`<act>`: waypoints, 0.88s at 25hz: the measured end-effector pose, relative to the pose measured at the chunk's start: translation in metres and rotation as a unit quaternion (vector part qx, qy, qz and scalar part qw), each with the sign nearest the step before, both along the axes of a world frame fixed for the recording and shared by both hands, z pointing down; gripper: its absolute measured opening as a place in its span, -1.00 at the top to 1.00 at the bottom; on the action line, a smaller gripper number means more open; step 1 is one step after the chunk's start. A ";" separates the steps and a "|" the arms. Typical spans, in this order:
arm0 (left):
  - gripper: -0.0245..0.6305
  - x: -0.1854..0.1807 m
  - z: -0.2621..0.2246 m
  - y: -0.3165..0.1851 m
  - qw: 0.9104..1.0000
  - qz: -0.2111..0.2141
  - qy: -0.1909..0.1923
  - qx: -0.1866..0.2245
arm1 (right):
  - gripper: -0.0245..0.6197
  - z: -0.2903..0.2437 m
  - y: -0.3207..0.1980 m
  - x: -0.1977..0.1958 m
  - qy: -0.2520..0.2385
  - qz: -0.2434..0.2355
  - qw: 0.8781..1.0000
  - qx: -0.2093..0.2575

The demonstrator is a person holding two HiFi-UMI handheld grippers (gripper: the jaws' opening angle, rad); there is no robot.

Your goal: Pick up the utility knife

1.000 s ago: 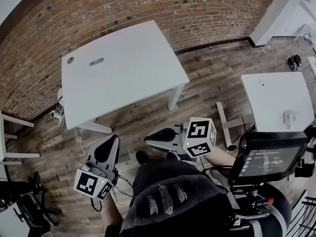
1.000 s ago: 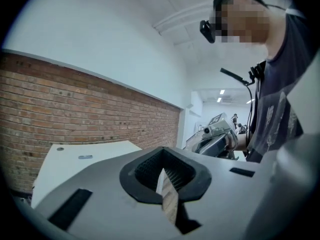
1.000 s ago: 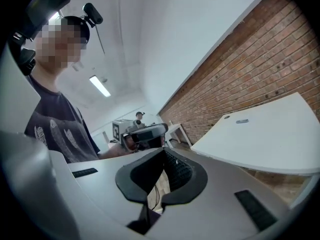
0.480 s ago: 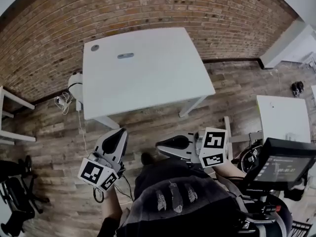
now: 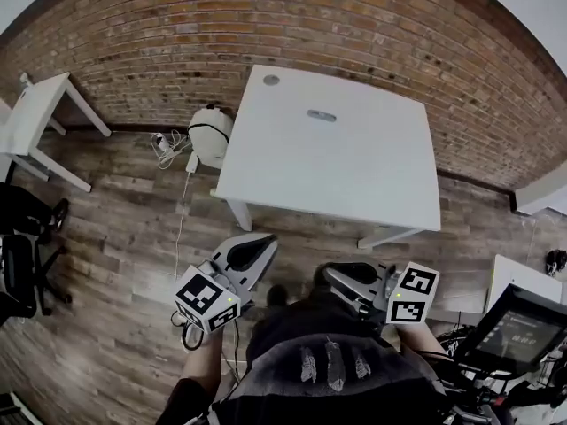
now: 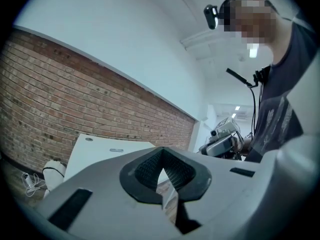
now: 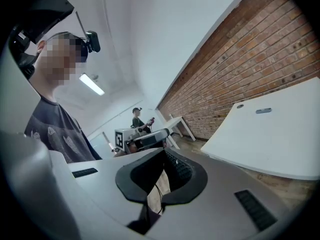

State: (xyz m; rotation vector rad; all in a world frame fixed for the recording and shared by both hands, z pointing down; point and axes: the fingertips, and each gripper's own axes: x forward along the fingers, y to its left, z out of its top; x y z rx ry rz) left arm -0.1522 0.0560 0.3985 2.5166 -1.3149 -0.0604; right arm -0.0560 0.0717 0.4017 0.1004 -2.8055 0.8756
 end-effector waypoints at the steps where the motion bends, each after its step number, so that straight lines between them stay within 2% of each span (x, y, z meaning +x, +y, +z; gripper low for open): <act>1: 0.94 -0.003 0.002 0.000 1.000 -0.004 -0.001 -0.003 | 0.92 0.002 -0.002 -0.004 0.000 -0.004 1.000 -0.002; 7: 0.94 -0.012 0.005 -0.016 0.999 -0.027 -0.020 -0.018 | 0.92 0.016 -0.026 -0.019 0.003 -0.032 0.999 -0.025; 13: 0.94 -0.021 0.007 -0.041 0.997 -0.058 -0.037 -0.041 | 0.92 0.020 -0.056 -0.030 -0.013 -0.076 0.997 -0.027; 22: 0.94 0.030 -0.002 -0.137 0.992 -0.005 -0.111 -0.060 | 0.92 0.030 -0.141 0.001 -0.047 -0.058 0.996 -0.058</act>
